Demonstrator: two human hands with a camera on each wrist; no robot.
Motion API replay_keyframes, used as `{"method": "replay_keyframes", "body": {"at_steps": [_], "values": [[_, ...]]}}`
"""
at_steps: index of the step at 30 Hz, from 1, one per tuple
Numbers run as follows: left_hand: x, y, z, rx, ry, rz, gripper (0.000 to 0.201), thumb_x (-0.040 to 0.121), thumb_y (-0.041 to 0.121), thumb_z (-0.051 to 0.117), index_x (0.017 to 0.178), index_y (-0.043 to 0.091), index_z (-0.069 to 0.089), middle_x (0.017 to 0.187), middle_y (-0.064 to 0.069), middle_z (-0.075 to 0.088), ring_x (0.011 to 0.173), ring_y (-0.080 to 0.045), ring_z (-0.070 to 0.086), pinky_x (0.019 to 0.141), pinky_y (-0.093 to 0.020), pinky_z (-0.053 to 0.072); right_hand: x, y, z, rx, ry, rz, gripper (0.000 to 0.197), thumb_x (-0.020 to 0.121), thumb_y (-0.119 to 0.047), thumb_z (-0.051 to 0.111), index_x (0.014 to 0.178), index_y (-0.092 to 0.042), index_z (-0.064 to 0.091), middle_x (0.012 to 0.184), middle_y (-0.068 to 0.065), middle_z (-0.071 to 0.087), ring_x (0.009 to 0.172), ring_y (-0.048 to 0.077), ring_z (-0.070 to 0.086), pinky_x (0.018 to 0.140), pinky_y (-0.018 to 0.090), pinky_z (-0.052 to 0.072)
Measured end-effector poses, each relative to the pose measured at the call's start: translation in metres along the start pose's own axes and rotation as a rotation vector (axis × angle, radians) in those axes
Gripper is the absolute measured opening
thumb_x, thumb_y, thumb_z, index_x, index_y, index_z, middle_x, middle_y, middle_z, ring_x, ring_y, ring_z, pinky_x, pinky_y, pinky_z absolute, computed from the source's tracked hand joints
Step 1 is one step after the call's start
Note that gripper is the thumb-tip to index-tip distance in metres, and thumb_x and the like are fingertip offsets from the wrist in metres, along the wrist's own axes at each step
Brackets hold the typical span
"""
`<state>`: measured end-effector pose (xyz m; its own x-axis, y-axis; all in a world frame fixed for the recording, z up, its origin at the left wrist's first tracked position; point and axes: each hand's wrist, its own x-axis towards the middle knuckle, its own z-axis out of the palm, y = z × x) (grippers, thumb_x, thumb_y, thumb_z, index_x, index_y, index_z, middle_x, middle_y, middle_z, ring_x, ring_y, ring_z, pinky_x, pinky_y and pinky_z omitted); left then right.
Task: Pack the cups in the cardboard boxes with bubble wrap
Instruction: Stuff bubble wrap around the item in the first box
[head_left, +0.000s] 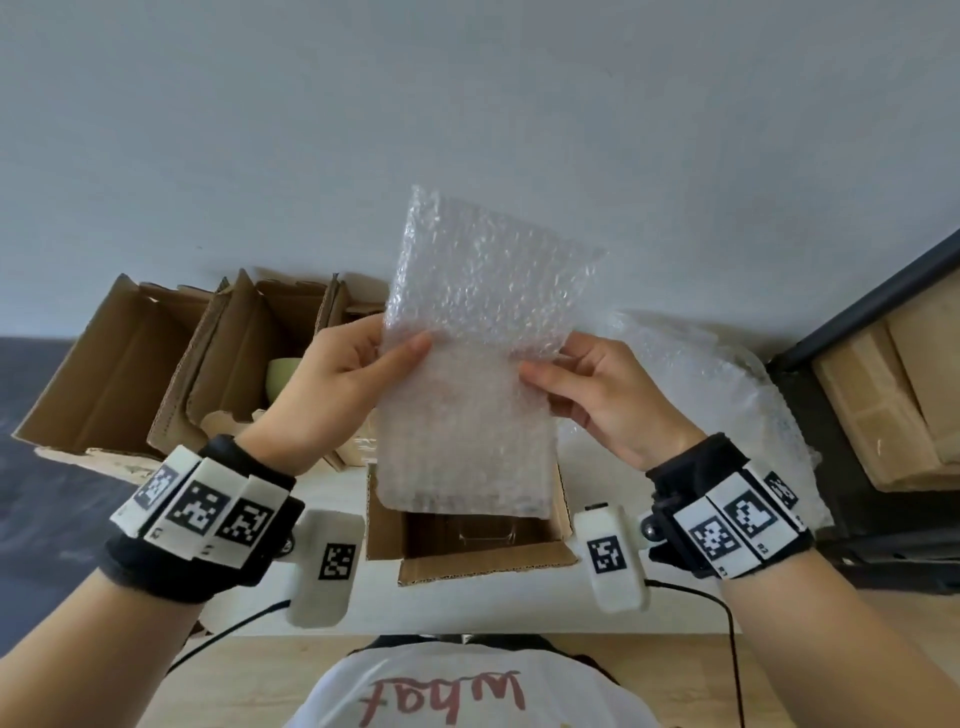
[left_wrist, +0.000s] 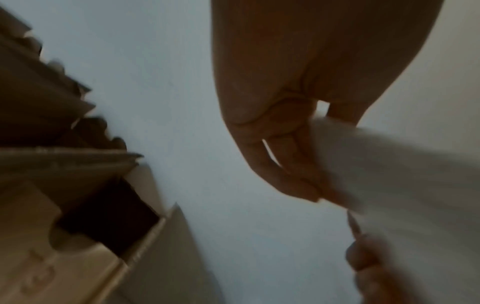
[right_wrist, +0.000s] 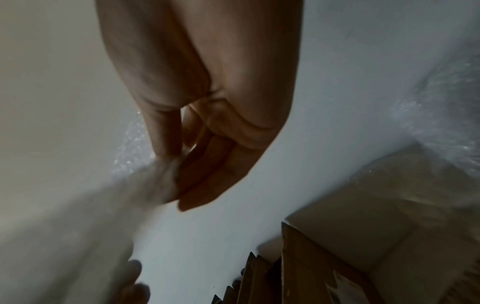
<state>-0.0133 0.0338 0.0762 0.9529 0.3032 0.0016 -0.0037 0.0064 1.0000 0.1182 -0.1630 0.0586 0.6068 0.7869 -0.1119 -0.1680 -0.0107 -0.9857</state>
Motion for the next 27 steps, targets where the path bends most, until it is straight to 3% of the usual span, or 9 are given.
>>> {"method": "replay_keyframes", "body": {"at_steps": [4, 7, 10, 12, 14, 17, 19, 22, 27], "values": [[-0.008, -0.011, -0.010, -0.138, -0.142, -0.087, 0.025, 0.088, 0.020, 0.053, 0.105, 0.030, 0.070, 0.108, -0.002, 0.070, 0.099, -0.020, 0.067, 0.075, -0.026, 0.056, -0.003, 0.007, -0.005, 0.120, -0.012, 0.114, 0.028, 0.082, -0.012, 0.061, 0.103, 0.007, 0.064, 0.098, 0.014, 0.071, 0.086, 0.023, 0.069, 0.074, 0.030, 0.059], [-0.011, -0.016, -0.013, -0.206, -0.172, -0.129, 0.024, 0.090, 0.015, 0.051, 0.107, 0.016, 0.068, 0.106, -0.014, 0.066, 0.092, -0.027, 0.066, 0.071, -0.035, 0.057, -0.004, 0.010, -0.006, 0.134, -0.048, 0.103, 0.023, 0.089, -0.002, 0.052, 0.097, -0.011, 0.071, 0.099, 0.011, 0.066, 0.090, 0.031, 0.060, 0.074, 0.037, 0.052], [-0.012, -0.018, -0.017, -0.204, -0.239, -0.179, 0.037, 0.085, 0.017, 0.034, 0.099, 0.006, 0.066, 0.092, -0.016, 0.062, 0.074, -0.026, 0.063, 0.058, -0.029, 0.053, -0.006, 0.009, -0.007, 0.088, -0.073, 0.132, 0.038, 0.091, 0.001, 0.040, 0.085, -0.016, 0.073, 0.091, 0.001, 0.069, 0.076, 0.015, 0.061, 0.064, 0.025, 0.050], [-0.013, -0.020, -0.016, -0.113, -0.246, -0.197, 0.035, 0.089, 0.024, 0.038, 0.098, 0.009, 0.067, 0.091, -0.016, 0.060, 0.072, -0.024, 0.062, 0.055, -0.026, 0.052, -0.006, 0.009, -0.009, 0.100, -0.078, 0.174, 0.032, 0.093, -0.011, 0.038, 0.096, -0.008, 0.070, 0.096, 0.005, 0.068, 0.082, 0.017, 0.062, 0.067, 0.025, 0.051], [-0.014, -0.025, -0.013, -0.012, -0.206, -0.188, 0.016, 0.091, 0.017, 0.054, 0.097, 0.014, 0.068, 0.091, -0.010, 0.064, 0.074, -0.019, 0.065, 0.056, -0.022, 0.053, -0.008, 0.010, -0.012, 0.084, -0.110, 0.211, 0.036, 0.094, -0.029, 0.042, 0.117, -0.010, 0.062, 0.110, 0.009, 0.063, 0.095, 0.026, 0.062, 0.073, 0.029, 0.053], [-0.016, -0.035, -0.009, 0.049, -0.146, -0.172, 0.022, 0.086, 0.008, 0.060, 0.103, 0.021, 0.065, 0.101, 0.000, 0.068, 0.087, -0.016, 0.069, 0.064, -0.023, 0.056, -0.011, 0.014, -0.015, -0.054, -0.088, 0.276, 0.056, 0.082, -0.036, 0.066, 0.134, -0.030, 0.047, 0.122, 0.008, 0.062, 0.103, 0.025, 0.066, 0.072, 0.029, 0.056], [-0.018, -0.041, -0.008, 0.046, -0.135, -0.176, 0.039, 0.081, 0.020, 0.064, 0.118, 0.028, 0.057, 0.102, 0.002, 0.069, 0.093, -0.015, 0.069, 0.068, -0.024, 0.057, -0.012, 0.020, -0.012, -0.215, -0.028, 0.278, 0.070, 0.073, -0.024, 0.076, 0.136, -0.023, 0.043, 0.115, 0.008, 0.067, 0.096, 0.020, 0.069, 0.067, 0.026, 0.056], [-0.030, -0.063, -0.011, 0.252, -0.112, -0.192, 0.069, 0.071, 0.045, 0.066, 0.134, 0.036, 0.040, 0.110, 0.005, 0.065, 0.100, -0.008, 0.065, 0.082, -0.026, 0.055, -0.017, 0.030, -0.013, -0.393, 0.088, 0.245, 0.060, 0.073, -0.016, 0.079, 0.125, -0.019, 0.049, 0.107, 0.002, 0.067, 0.092, 0.015, 0.069, 0.065, 0.023, 0.055], [-0.074, -0.118, -0.021, 0.934, -0.202, -0.154, 0.064, 0.084, 0.053, 0.058, 0.140, 0.030, 0.036, 0.141, 0.008, 0.046, 0.126, -0.004, 0.040, 0.111, -0.027, 0.024, -0.026, 0.041, -0.012, -0.682, 0.078, 0.237, 0.044, 0.075, -0.021, 0.079, 0.109, -0.027, 0.053, 0.106, -0.006, 0.063, 0.096, 0.007, 0.062, 0.080, 0.022, 0.055]]}}
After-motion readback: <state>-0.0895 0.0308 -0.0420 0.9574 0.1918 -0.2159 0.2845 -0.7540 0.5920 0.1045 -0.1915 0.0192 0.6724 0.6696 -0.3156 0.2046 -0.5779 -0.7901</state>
